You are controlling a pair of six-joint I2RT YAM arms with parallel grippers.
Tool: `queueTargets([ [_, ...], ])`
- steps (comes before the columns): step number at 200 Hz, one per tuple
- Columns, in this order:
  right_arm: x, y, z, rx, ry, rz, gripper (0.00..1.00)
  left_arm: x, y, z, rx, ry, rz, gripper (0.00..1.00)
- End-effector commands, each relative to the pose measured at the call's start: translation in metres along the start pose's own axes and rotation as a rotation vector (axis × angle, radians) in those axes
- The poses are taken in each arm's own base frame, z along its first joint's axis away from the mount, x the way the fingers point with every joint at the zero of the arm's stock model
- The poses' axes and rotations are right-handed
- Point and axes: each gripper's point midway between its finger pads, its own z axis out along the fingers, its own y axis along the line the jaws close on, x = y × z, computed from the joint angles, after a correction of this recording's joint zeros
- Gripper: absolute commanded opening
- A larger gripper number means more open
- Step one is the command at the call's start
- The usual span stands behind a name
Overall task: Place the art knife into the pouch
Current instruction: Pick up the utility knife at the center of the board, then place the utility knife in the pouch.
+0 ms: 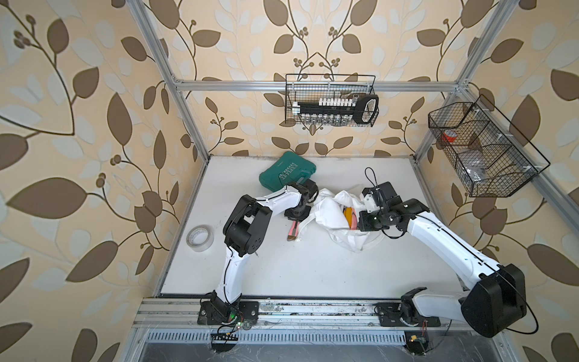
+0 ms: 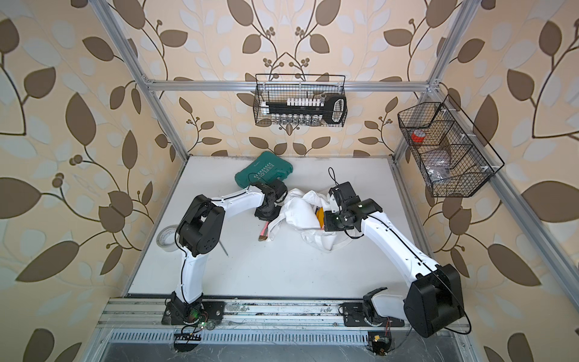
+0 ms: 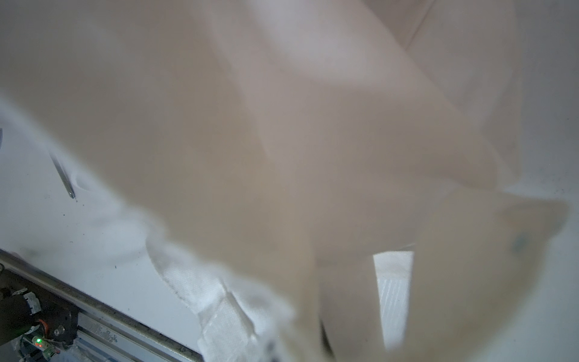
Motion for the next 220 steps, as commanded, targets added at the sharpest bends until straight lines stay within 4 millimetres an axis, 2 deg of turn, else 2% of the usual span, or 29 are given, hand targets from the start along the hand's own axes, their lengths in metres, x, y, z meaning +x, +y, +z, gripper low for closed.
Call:
queueTargets([
  [1,0.005,0.003,0.002,-0.013,0.01,-0.005,0.0,-0.007,0.006,-0.046,-0.016,-0.074,0.017,0.29],
  [71,0.002,0.003,0.006,-0.012,0.015,0.0,0.0,-0.018,0.028,-0.112,-0.047,-0.197,0.008,0.3],
  [112,-0.002,0.006,0.009,-0.02,0.018,0.003,0.0,-0.026,0.026,-0.159,-0.013,-0.288,0.024,0.31],
  [160,-0.004,0.008,0.01,-0.017,0.021,0.0,0.0,-0.032,-0.013,-0.196,0.048,-0.368,0.104,0.31],
  [195,-0.003,0.009,0.012,-0.019,0.029,0.003,0.0,-0.033,-0.053,-0.211,0.102,-0.4,0.173,0.32],
  [220,-0.002,0.009,0.013,-0.02,0.035,0.004,0.0,-0.032,-0.081,-0.215,0.146,-0.411,0.214,0.32],
])
